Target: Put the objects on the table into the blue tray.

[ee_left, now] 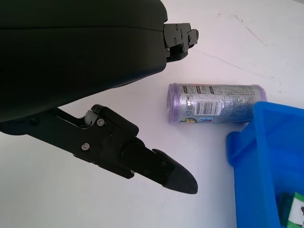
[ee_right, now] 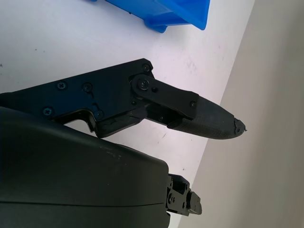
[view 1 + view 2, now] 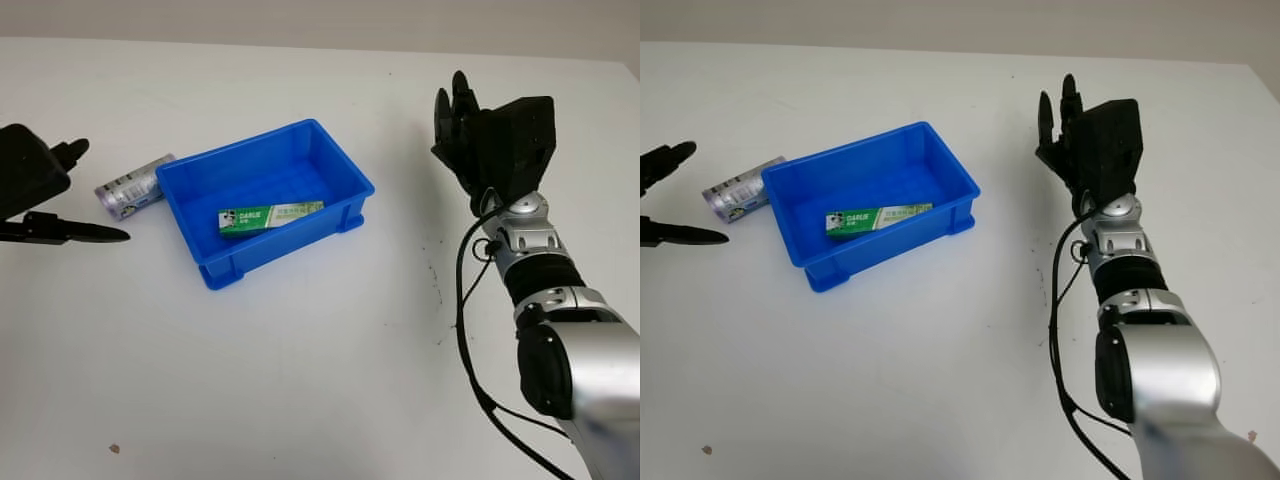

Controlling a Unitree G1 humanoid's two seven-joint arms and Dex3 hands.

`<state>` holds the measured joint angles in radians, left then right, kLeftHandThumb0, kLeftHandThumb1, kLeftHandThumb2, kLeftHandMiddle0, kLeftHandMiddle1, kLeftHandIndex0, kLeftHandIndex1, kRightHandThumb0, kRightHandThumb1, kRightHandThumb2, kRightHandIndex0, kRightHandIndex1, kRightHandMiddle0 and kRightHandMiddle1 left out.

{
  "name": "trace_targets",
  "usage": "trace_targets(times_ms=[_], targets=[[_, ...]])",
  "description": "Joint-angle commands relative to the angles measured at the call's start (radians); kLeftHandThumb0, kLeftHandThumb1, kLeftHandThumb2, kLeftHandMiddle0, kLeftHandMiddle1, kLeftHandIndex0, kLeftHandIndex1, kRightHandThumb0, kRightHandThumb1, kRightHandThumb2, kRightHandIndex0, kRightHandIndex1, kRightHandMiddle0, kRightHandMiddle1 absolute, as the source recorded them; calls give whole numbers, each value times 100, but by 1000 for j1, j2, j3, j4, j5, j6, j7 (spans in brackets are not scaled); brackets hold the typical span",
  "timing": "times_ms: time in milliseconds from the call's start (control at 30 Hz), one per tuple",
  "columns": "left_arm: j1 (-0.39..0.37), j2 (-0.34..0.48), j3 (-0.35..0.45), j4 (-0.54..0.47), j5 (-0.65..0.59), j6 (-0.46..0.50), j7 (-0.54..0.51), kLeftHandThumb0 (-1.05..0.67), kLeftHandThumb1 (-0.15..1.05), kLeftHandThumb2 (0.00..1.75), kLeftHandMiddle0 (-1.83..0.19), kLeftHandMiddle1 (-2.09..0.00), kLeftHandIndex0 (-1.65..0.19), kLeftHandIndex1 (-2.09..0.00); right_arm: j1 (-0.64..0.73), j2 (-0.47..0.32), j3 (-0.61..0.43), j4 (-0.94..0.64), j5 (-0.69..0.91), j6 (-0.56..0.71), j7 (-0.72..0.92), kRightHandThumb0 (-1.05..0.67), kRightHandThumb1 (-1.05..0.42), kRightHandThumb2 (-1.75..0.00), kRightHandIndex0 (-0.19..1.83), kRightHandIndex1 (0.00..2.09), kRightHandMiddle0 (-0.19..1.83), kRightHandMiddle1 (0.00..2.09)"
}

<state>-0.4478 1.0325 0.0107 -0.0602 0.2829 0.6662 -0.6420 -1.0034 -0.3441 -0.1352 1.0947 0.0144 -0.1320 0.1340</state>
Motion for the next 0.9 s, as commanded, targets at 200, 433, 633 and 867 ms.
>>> trace_targets(times_ms=[200, 433, 633, 867], targets=[[-113, -90, -100, 157, 59, -87, 60, -75, 87, 6, 1, -8, 15, -6, 2, -16, -6, -10, 2, -13, 6, -75, -105, -80, -19, 0, -19, 0], [-218, -178, -157, 325, 146, -171, 187, -81, 89, 6, 0, -8, 18, -4, 3, -19, -6, -8, 2, -5, 12, -76, -105, -80, -19, 0, -19, 0], [-313, -209, -210, 489, 205, -285, 221, -92, 95, 7, 14, -3, 18, -4, 9, -19, -13, -11, 14, -7, 24, -76, -105, -79, -19, 0, -19, 0], [-401, -232, -311, 638, 339, -352, 251, -83, 92, 5, 13, -5, 16, -6, 14, -26, -17, -17, 23, -1, 51, -74, -105, -81, -19, 0, -19, 0]])
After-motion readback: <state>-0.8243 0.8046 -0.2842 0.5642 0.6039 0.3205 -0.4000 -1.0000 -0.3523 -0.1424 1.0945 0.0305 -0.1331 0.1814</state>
